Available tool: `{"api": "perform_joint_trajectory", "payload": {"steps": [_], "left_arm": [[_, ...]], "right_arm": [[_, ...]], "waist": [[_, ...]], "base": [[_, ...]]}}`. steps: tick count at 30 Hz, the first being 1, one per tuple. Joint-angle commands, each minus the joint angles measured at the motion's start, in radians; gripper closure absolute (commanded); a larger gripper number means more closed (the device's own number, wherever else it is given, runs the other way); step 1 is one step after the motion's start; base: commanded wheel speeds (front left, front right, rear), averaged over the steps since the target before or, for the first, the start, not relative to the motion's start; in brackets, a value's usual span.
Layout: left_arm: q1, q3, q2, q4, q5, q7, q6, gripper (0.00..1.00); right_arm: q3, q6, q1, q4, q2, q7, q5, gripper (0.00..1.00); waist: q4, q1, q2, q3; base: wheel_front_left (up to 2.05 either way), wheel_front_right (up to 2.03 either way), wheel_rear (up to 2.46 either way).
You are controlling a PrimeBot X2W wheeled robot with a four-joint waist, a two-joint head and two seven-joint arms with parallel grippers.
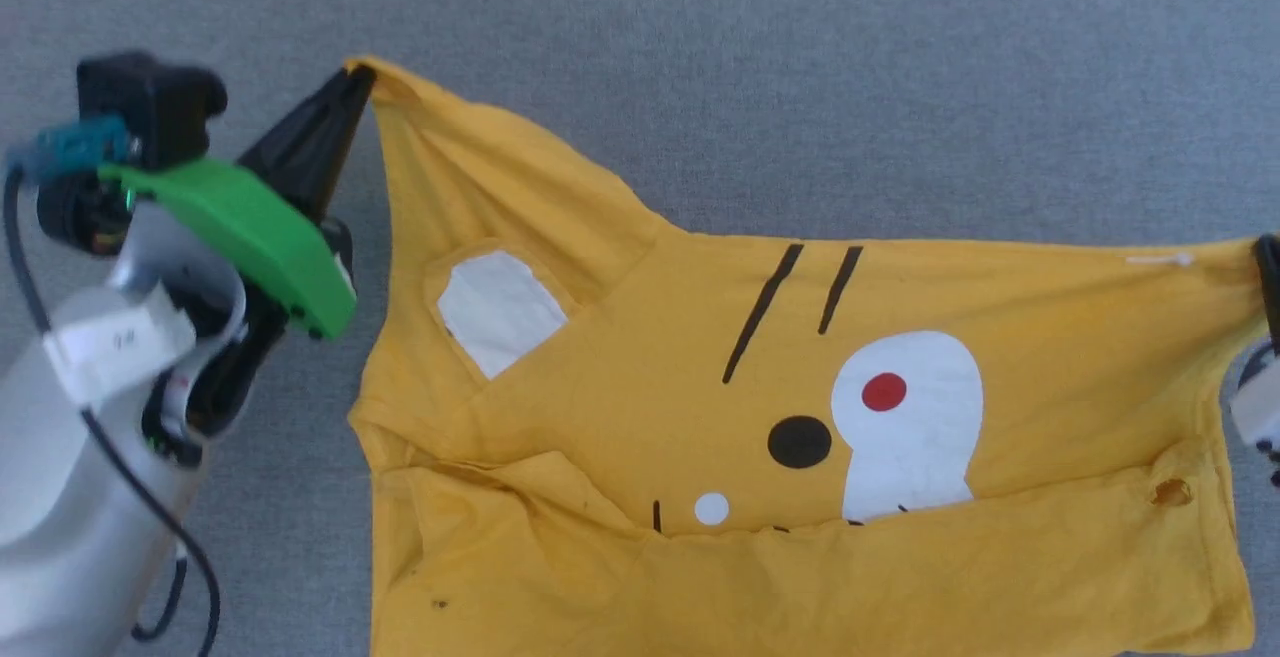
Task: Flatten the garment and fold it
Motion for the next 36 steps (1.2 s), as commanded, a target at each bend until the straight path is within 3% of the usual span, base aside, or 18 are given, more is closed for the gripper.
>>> {"api": "perform_joint_trajectory", "payload": {"steps": [1, 11, 15, 21, 25, 26, 27, 28, 29, 30, 36], "left_arm": [[0.048, 0.016, 0.008, -0.032, -0.019, -0.024, 0.02, 1.0], [0.503, 0.106, 0.056, -0.307, -0.098, -0.148, 0.186, 1.0], [0.686, 0.132, 0.05, -0.371, -0.143, -0.189, 0.244, 1.0], [0.874, 0.121, 0.04, -0.38, -0.186, -0.204, 0.284, 1.0], [0.876, 0.076, 0.024, -0.322, -0.188, -0.172, 0.279, 1.0], [0.865, 0.065, 0.02, -0.304, -0.186, -0.165, 0.276, 1.0], [0.849, 0.054, 0.016, -0.28, -0.18, -0.156, 0.272, 0.82], [0.834, 0.046, 0.011, -0.261, -0.175, -0.15, 0.27, 0.56], [0.816, 0.035, 0.005, -0.24, -0.17, -0.142, 0.265, 0.34], [0.801, 0.03, -0.001, -0.225, -0.168, -0.138, 0.262, 0.02], [0.738, 0.053, -0.055, -0.191, -0.182, -0.183, 0.245, 0.0]], "right_arm": [[-0.009, -0.002, 0.029, -0.011, 0.007, -0.016, 0.013, 1.0], [-0.047, -0.002, 0.27, -0.027, 0.018, -0.077, 0.12, 1.0], [-0.054, -0.002, 0.347, -0.001, 0.018, -0.108, 0.18, 1.0], [-0.039, -0.002, 0.422, 0.052, 0.018, -0.154, 0.202, 1.0], [-0.02, -0.002, 0.433, 0.106, 0.018, -0.188, 0.184, 1.0], [-0.019, -0.002, 0.429, 0.121, 0.018, -0.197, 0.18, 0.95], [-0.016, -0.002, 0.424, 0.137, 0.018, -0.207, 0.164, 0.14], [-0.012, -0.002, 0.419, 0.149, 0.018, -0.211, 0.15, 0.0], [-0.009, -0.002, 0.411, 0.166, 0.018, -0.217, 0.14, 0.0], [-0.008, -0.002, 0.404, 0.179, 0.018, -0.219, 0.136, 0.0], [0.017, -0.002, 0.372, 0.178, 0.018, -0.211, 0.123, 0.0]], "waist": [[0.007, 0.0, 0.0, -0.072], [0.008, 0.0, 0.0, -0.217], [0.005, 0.0, 0.0, -0.243], [0.008, 0.0, 0.0, -0.255], [0.015, 0.0, 0.0, -0.261], [0.017, 0.0, 0.0, -0.262], [0.019, 0.0, 0.0, -0.263], [0.021, 0.0, 0.0, -0.263], [0.022, 0.0, 0.0, -0.264], [0.024, 0.0, 0.0, -0.264], [0.024, 0.0, 0.0, -0.264]], "base": [[0.0, 0.0, 0.0], [0.0, 0.0, 0.0], [0.0, 0.0, 0.0], [0.0, 0.0, 0.0], [0.0, 0.0, 0.0], [0.0, 0.0, 0.0], [0.0, 0.0, 0.0], [0.0, 0.0, 0.0], [0.0, 0.0, 0.0], [0.0, 0.0, 0.0], [0.0, 0.0, 0.0]]}}
